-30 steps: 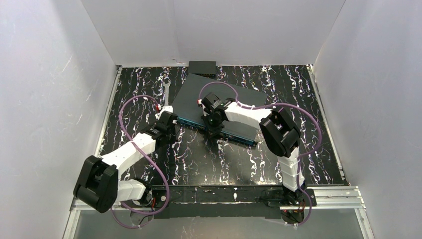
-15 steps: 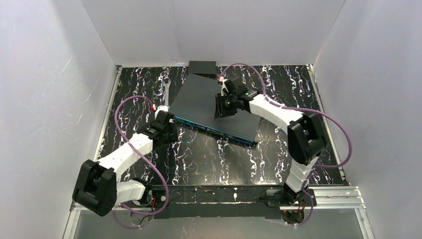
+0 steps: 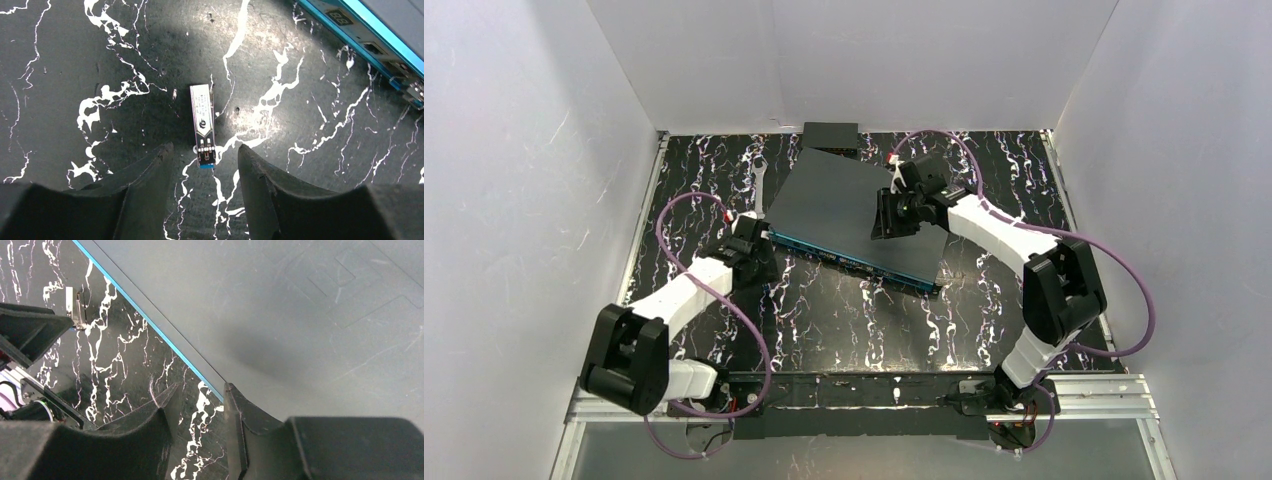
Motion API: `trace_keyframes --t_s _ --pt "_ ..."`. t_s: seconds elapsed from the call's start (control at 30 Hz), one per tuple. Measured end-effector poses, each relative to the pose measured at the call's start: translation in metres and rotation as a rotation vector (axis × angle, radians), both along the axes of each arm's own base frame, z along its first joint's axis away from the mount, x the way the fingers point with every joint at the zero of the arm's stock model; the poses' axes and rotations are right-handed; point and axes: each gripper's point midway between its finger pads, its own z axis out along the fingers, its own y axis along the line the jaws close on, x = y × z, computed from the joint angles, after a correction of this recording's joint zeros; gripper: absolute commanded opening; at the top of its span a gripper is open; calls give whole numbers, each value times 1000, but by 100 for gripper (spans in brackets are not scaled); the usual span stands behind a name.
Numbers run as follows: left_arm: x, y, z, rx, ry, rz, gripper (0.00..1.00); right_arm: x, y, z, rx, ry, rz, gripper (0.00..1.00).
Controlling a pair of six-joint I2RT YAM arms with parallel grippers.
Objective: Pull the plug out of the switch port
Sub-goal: Pick up the plug from the center of the board.
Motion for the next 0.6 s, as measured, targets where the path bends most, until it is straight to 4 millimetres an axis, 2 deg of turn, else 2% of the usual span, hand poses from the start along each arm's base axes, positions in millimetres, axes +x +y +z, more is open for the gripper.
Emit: trace_keyframes --t_s 0.1,0.23,0.3,0.33,0.43,0.6 --pt "4 0 -7 -14 35 19 52 -4 -4 -3 -5 13 -3 45" --pt "9 0 -10 -28 52 35 38 -8 -5 -7 -7 31 -1 45" --pt "11 0 -11 -30 57 40 27 -10 -6 -9 -7 41 -2 45" --pt "12 1 -12 -29 61 44 25 -11 -6 -9 -7 44 -3 45" --pt "15 1 -15 -24 73 48 26 -13 -6 -11 -8 51 -2 45" --pt "13 3 -23 -14 100 53 34 -14 -8 -12 -12 54 -2 45"
